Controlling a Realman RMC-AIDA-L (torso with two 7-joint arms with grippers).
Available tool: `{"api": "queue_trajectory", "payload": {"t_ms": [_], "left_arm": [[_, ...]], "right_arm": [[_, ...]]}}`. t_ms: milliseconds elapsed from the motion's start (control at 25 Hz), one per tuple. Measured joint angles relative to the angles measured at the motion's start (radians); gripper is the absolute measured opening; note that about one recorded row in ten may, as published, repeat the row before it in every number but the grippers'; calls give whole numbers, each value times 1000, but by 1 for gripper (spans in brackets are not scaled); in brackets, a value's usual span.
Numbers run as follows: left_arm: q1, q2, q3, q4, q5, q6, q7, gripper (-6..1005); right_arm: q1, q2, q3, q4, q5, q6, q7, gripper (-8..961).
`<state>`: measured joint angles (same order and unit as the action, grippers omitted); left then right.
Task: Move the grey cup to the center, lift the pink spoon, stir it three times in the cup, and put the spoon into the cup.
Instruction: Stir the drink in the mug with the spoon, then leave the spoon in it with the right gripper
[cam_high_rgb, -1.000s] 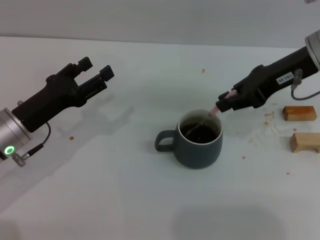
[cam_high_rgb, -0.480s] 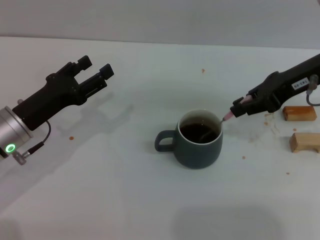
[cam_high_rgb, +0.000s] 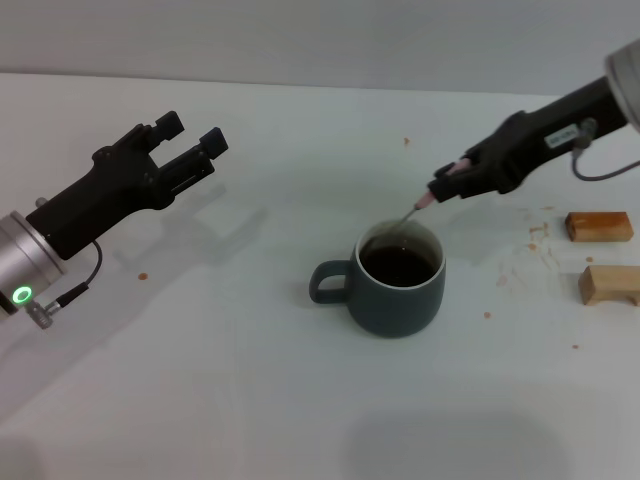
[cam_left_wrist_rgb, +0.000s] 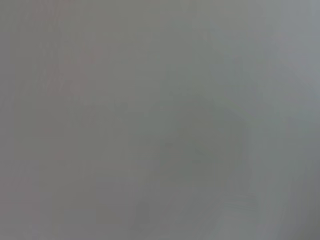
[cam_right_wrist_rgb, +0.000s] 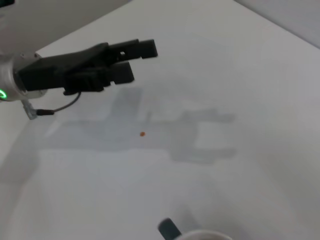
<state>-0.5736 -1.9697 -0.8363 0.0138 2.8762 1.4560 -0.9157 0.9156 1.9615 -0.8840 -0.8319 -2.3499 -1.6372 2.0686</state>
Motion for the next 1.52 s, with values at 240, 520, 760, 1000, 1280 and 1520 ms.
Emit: {"api": "queue_trajectory", "payload": {"t_ms": [240,520,760,1000,1280,1520], "left_arm": [[5,0,-8,0,0,1,0,811],[8,2,-14,0,0,2,0,694],[1,1,-14,0,0,-2,0,694],[-3,0,-14,0,0,-4,0,694],[5,-4,-13,0,0,-7,4,694],[12,-7,-14,0,0,-7,5,694]], "right_arm": [[27,20,-38,-7,-1,-27,1,118],[9,18,-50,-28,-12,-97,6,118],[-17,9,-37,-37,-42,-84,20,118],[-15,9,-28,-29,-43,-23,22,118],[19,34,-39,-28,-37,29,18,118],[56,69,-56,-28,-35,31,7,118]]}}
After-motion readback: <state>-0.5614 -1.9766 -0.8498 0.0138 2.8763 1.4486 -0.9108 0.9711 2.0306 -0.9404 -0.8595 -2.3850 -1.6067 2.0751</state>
